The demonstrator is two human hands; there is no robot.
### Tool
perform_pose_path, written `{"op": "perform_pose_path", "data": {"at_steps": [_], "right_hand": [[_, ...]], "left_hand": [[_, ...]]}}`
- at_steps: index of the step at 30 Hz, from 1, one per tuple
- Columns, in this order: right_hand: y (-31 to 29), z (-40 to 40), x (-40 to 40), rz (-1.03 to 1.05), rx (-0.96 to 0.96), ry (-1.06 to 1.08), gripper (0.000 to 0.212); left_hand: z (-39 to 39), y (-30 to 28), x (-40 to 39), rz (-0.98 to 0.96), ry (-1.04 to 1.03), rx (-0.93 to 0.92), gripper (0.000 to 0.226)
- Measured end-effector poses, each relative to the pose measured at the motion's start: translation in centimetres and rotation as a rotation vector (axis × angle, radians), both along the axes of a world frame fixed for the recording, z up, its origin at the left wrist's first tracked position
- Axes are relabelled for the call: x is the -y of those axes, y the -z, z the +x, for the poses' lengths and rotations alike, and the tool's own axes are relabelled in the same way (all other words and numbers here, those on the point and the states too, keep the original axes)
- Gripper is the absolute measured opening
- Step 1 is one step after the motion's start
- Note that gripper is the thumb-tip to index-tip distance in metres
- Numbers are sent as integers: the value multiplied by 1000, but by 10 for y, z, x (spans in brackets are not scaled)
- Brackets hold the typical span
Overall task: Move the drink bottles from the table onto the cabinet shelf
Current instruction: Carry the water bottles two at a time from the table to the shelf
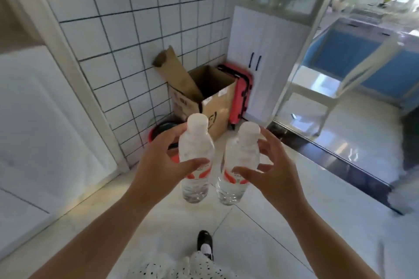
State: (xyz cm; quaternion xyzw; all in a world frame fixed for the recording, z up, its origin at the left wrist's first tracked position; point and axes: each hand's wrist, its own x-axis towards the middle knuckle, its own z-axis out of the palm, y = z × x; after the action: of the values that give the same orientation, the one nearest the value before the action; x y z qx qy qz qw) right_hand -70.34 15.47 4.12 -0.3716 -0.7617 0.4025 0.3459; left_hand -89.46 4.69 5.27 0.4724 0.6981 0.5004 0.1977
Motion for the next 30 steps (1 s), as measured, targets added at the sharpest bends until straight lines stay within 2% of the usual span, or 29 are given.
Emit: {"op": "perform_pose_path", "data": {"at_steps": [3,11,18,24,30], "right_hand": [[2,-82,-22,-38,20,-161,78],[4,-297,-65,-63,81,-554,74],[-12,-439,-49,-114,100,-816,69],[-21,-543,-19,-106,62,-931,64],[-50,-644,22,-89,-51,-904,62]], "left_hand": [[-52,-2,11,3,-192,47,61],[-200,-2,25,-5,-610,100,63],[-288,-14,57,32,-930,129,58],[-371,-18,91,98,-1046,128,60],[-474,-50,139,127,-1029,89,61]]}}
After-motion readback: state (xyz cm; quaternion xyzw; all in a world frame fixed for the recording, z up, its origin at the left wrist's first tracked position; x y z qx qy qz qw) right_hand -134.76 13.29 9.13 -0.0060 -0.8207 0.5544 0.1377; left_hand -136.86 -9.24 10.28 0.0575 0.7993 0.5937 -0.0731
